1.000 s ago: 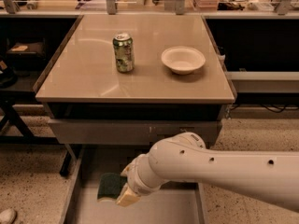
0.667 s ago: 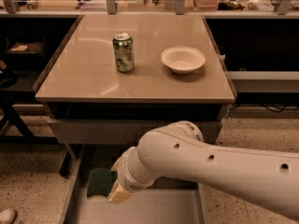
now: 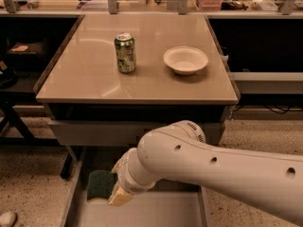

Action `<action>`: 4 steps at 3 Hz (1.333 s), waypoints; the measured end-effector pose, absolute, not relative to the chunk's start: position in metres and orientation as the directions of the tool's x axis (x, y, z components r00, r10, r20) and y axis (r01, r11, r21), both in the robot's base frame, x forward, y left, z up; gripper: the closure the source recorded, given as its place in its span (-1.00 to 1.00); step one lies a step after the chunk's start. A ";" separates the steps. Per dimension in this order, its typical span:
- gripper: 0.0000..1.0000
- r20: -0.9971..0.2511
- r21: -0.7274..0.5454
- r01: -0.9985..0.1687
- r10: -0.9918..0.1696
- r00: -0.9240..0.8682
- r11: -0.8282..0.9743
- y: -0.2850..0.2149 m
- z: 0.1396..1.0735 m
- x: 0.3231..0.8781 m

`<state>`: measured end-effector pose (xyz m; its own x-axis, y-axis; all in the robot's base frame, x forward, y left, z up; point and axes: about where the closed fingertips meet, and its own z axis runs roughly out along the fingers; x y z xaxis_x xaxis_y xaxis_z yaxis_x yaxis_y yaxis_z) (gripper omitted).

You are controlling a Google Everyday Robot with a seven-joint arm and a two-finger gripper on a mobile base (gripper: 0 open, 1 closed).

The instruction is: Pick sponge from middle drawer and place on counter

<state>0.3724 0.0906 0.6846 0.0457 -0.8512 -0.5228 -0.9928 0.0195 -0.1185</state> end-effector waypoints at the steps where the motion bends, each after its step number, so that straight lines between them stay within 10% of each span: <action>1: 1.00 -0.548 -0.183 -0.983 -0.833 0.080 0.026 0.102 0.720 0.403; 4: 1.00 -0.577 -0.287 -0.957 -0.804 0.143 0.035 0.129 0.814 0.495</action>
Offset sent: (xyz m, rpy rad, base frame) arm 0.1434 0.0454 0.1428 0.1221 -0.1957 0.0194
